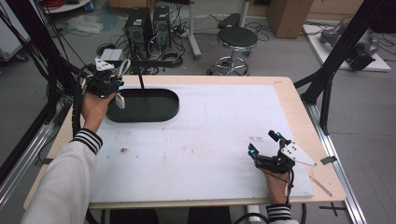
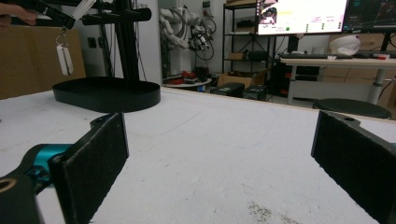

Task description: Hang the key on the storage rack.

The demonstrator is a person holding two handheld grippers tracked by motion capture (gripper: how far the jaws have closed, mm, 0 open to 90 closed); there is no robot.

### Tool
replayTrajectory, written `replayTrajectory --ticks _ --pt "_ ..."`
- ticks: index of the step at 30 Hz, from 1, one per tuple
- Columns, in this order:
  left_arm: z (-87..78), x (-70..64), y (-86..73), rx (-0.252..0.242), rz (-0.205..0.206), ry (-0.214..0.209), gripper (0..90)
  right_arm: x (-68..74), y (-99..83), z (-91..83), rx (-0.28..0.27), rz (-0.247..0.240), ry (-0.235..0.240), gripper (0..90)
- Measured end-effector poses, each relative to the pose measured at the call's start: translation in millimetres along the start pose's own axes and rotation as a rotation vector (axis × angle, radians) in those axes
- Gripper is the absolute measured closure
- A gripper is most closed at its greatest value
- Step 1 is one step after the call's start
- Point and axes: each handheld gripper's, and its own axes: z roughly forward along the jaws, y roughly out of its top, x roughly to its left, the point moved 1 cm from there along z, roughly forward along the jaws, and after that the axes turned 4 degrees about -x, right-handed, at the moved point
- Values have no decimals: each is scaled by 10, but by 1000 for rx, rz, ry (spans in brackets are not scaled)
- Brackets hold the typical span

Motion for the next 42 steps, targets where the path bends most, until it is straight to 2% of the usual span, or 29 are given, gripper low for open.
replayTrajectory --ticks 10,19,29,34,38,42 --pt "96 4 -46 3 -19 19 817 -5 0 3 -8 -7 -4 29" --pt "156 -23 -69 13 -15 29 816 -3 0 1 -7 -3 -2 29" --pt "252 -42 -96 11 -16 66 816 -2 -1 0 -8 -2 -2 29" --pt "317 -31 -167 2 -42 75 816 -3 -1 0 -8 -2 -2 29" --pt "381 -3 -254 25 -61 76 817 -4 -1 0 -8 -3 -2 29" --pt "412 2 -274 22 -59 78 817 -4 -1 0 -8 -2 -2 30"
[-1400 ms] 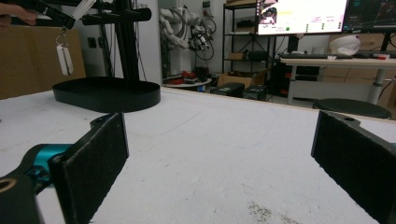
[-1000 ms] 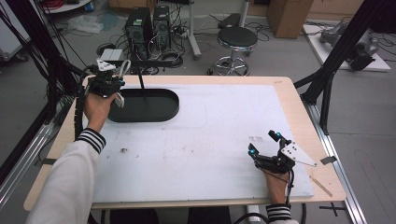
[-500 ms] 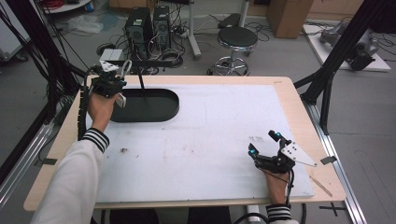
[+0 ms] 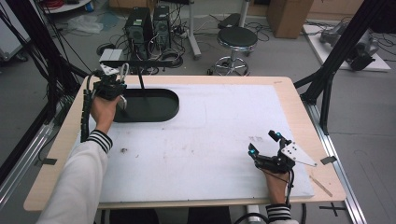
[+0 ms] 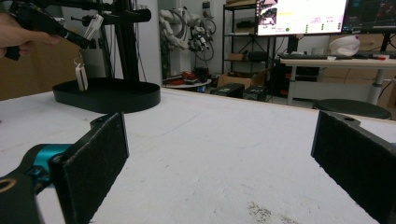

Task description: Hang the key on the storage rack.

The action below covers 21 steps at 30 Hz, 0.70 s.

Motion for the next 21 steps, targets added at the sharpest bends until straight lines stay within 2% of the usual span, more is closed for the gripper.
replayTrajectory --ticks 1,6,7,10,11,12,14,16,17,18,20,21 --pt "5 5 -4 4 8 4 817 0 0 0 0 0 0 29" --pt "44 7 -22 4 -17 -9 816 -2 0 1 -2 -5 -1 29" --pt "45 -7 -21 3 -6 -1 816 -1 1 1 -2 -4 0 29" --pt "44 -7 -24 -2 11 -12 811 -1 0 0 -3 -5 0 29" --pt "45 0 -27 -6 6 -17 805 -2 0 0 -3 -5 0 29" --pt "53 29 -41 -4 1 -52 792 -2 0 1 -4 -6 0 29" --pt "57 71 -56 -8 -44 -78 661 1 0 -2 1 0 1 29" --pt "56 116 -74 -37 -70 -148 584 0 0 -2 1 0 1 29" --pt "55 132 -81 -46 -77 -176 500 1 0 -3 1 0 0 29" --pt "40 149 -85 -55 -80 -198 429 1 0 -3 1 1 1 29" --pt "-33 189 -97 -104 -48 -221 310 2 0 -2 1 0 0 29" --pt "-87 204 -113 -133 -30 -207 239 1 0 -1 -1 -2 0 29"
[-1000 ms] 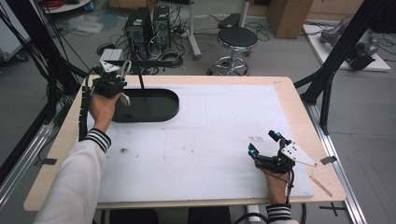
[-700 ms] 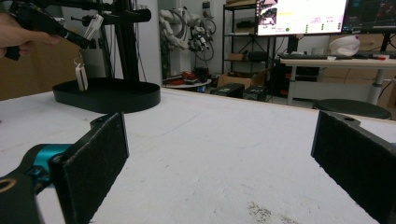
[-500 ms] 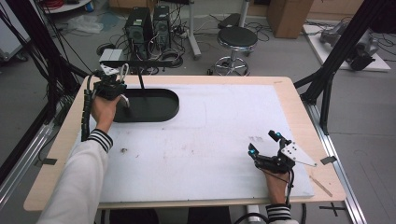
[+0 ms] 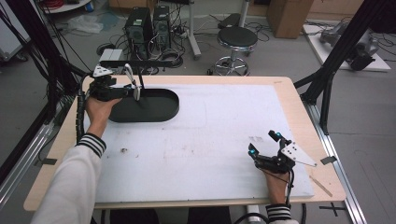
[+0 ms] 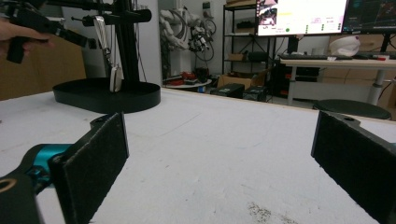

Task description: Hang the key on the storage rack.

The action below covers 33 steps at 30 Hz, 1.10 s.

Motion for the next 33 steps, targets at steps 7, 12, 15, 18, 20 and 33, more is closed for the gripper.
replayTrajectory --ticks 7,12,15,18,20,33 --pt "-512 57 -224 -136 74 -32 17 0 0 -3 2 -2 -1 29" --pt "-890 46 -498 -205 70 -113 17 -1 0 0 3 3 -1 29" --pt "-1084 -1 -669 -264 60 -172 17 2 0 1 3 2 -2 29" --pt "-1228 -59 -827 -309 58 -215 17 3 0 2 3 0 -3 30" --pt "-1292 -99 -912 -313 57 -220 17 1 0 1 4 0 -3 29" --pt "-1583 -426 -1507 -392 -26 -260 17 6 0 4 3 -3 -3 29"
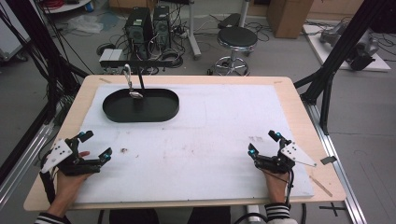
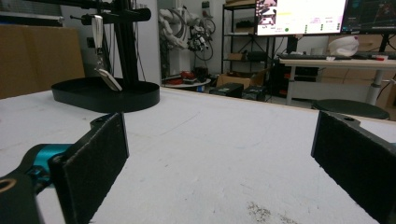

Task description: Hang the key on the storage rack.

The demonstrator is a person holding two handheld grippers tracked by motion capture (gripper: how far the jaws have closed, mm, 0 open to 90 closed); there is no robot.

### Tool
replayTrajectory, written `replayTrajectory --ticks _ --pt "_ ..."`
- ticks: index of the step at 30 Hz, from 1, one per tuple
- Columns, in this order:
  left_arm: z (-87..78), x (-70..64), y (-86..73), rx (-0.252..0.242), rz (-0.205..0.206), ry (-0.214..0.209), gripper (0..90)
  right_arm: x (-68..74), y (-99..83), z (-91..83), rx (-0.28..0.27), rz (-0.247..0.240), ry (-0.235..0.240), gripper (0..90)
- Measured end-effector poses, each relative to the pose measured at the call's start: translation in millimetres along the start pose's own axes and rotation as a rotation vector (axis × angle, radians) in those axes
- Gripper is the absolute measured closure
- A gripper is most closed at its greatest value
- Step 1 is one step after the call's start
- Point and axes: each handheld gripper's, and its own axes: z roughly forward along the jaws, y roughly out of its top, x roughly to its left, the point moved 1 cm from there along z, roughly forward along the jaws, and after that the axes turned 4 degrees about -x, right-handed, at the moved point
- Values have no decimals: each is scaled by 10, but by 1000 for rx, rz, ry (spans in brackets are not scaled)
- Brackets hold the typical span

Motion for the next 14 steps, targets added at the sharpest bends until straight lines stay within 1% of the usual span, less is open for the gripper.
replayTrajectory --ticks 1,3,5,6,7,10,14 --pt "-16 -16 -26 6 -3 1 17 0 1 1 -1 1 -1 30" --pt "-54 -40 -35 -29 14 4 17 1 0 0 0 1 -2 30" --pt "-82 -40 -44 -50 5 14 17 3 0 0 2 2 -2 29" --pt "-89 -39 -47 -58 1 25 17 4 0 0 2 4 -1 29" --pt "-86 -37 -48 -54 3 24 17 4 0 0 2 3 -1 29" --pt "-76 -37 -48 -47 -2 38 17 4 0 0 2 3 -1 29" --pt "-75 -41 -47 -47 1 41 17 5 0 -1 2 5 -1 29"
